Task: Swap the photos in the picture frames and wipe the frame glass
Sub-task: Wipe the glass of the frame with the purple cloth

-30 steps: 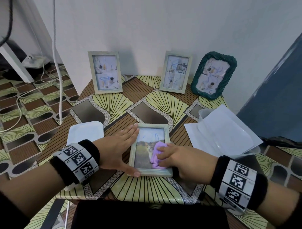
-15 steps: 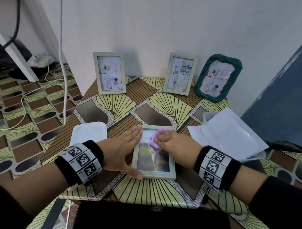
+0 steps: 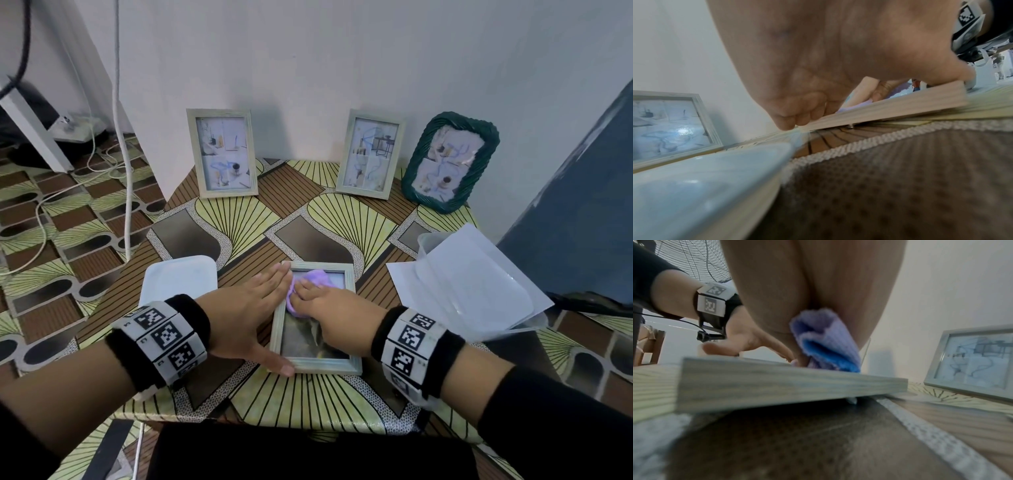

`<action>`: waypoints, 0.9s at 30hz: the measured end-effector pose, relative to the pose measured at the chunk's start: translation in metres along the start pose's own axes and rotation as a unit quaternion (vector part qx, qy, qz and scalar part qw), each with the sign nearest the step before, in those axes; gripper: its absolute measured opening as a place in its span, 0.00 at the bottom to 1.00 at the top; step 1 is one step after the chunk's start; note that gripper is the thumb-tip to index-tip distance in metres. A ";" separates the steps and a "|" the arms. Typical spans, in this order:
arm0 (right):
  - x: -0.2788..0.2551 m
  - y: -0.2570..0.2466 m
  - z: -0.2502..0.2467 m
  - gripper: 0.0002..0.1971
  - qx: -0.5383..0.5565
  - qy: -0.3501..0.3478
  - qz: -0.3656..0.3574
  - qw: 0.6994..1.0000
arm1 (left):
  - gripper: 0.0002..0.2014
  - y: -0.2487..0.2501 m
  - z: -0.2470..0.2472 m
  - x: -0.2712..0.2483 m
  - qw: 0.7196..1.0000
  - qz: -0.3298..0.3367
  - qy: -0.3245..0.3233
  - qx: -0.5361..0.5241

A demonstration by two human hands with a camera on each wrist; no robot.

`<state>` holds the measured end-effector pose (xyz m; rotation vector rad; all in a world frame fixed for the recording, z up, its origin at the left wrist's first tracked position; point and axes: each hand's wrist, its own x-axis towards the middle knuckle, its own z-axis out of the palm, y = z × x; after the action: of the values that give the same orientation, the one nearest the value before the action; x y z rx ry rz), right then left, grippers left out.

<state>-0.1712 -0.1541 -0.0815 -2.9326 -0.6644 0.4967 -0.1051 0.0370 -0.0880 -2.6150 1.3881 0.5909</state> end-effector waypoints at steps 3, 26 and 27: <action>-0.010 -0.001 0.005 0.32 0.018 0.016 -0.042 0.999 | 0.71 0.000 -0.001 0.000 1.000 0.001 -0.003 0.005; -0.042 0.009 -0.018 0.14 -0.061 0.010 -0.016 0.998 | 0.71 0.002 -0.002 -0.003 1.000 -0.008 -0.021 -0.016; -0.036 0.010 -0.021 0.14 -0.063 0.012 0.003 0.998 | 0.71 0.002 -0.002 -0.003 1.000 -0.008 -0.020 -0.014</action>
<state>-0.1914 -0.1793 -0.0529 -3.0528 -0.7088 0.4346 -0.1079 0.0376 -0.0849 -2.6181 1.3566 0.6631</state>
